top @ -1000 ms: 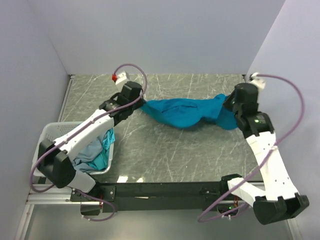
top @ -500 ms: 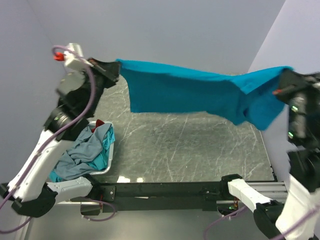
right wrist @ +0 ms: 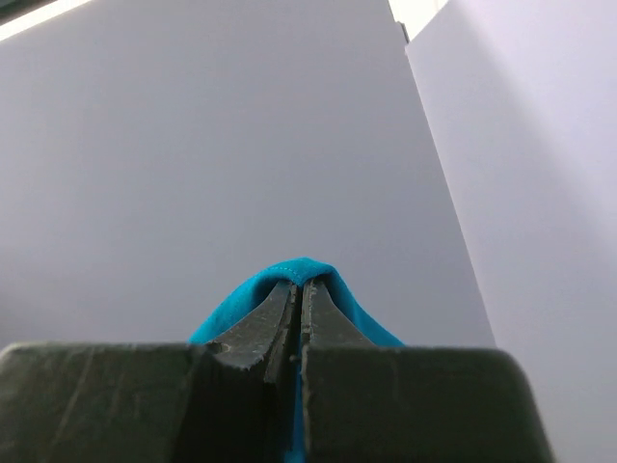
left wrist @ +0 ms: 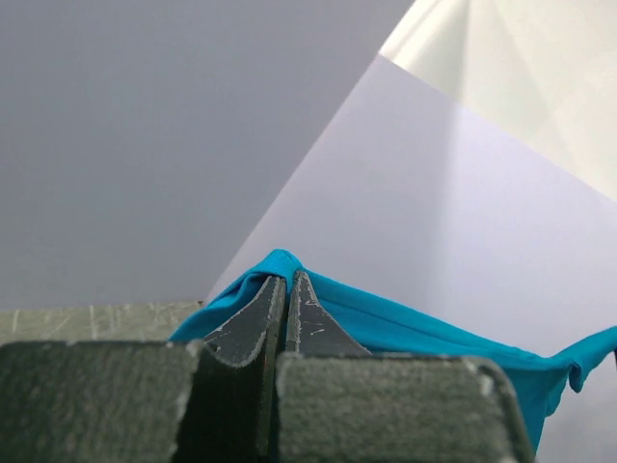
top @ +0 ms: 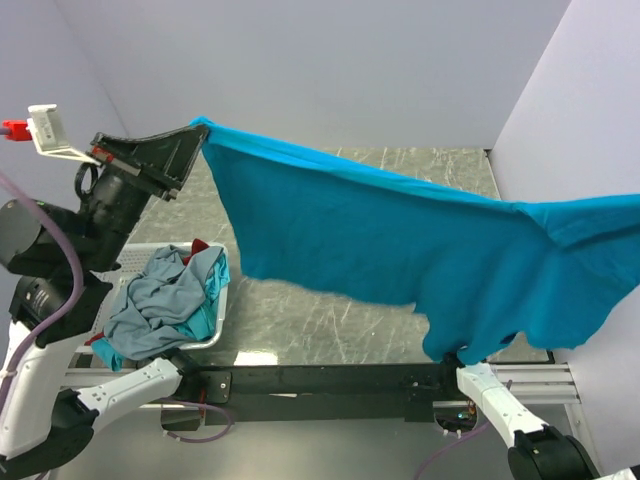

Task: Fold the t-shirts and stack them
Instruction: Flatten the tshirt out

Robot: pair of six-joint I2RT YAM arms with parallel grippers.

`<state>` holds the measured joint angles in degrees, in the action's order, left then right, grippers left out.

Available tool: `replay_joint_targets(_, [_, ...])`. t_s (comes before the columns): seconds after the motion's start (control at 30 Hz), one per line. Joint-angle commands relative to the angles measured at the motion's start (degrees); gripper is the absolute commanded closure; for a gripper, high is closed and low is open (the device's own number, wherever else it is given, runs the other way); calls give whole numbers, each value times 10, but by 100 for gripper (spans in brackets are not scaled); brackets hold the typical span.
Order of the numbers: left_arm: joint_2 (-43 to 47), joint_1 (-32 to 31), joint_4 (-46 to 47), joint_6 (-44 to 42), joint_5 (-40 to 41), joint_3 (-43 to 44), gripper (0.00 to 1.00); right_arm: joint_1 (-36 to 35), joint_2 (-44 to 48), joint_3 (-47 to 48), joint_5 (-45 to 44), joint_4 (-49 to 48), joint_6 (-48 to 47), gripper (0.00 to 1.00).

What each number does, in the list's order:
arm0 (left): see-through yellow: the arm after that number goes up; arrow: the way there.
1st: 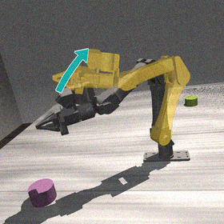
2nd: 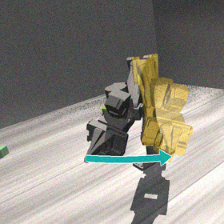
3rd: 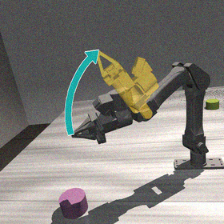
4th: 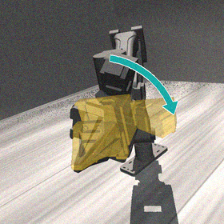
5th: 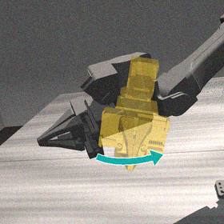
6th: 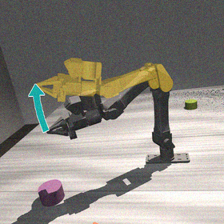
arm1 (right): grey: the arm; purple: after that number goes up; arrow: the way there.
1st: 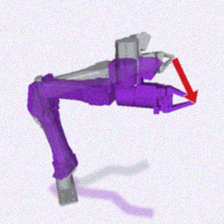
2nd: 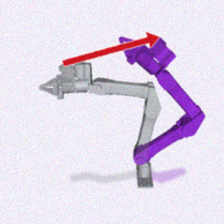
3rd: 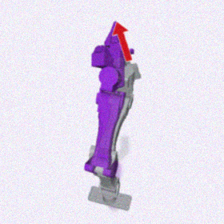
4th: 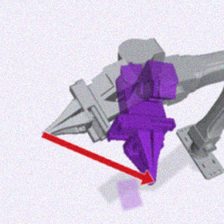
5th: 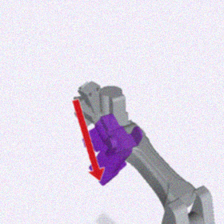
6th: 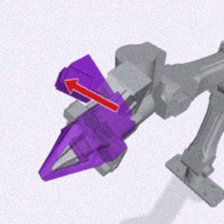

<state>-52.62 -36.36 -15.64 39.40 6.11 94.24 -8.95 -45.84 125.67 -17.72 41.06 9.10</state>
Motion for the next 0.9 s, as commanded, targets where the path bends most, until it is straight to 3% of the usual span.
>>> replay_joint_targets(0.0, [1, 1, 25, -11, -25, 13, 99, 3, -3, -9, 4, -30, -29, 100])
replay_joint_targets(0.2, [-35, 1, 21, -22, 35, 9, 99, 2, -22, -76, -21, -59, -43, 100])
replay_joint_targets(0.47, [-185, 13, 9, -49, 266, -32, 99, 4, -114, -219, -57, -143, -53, 100])
replay_joint_targets(0.53, [-249, 56, -4, -19, 256, -45, 99, 3, -154, -264, -54, -164, -42, 100])
replay_joint_targets(0.7, [-382, 139, 63, 23, 115, -92, 99, 7, -273, -359, -34, -225, -2, 100])
replay_joint_targets(0.87, [-579, 191, 88, 30, 59, -19, 99, 18, -486, -333, 7, -236, 32, 100])
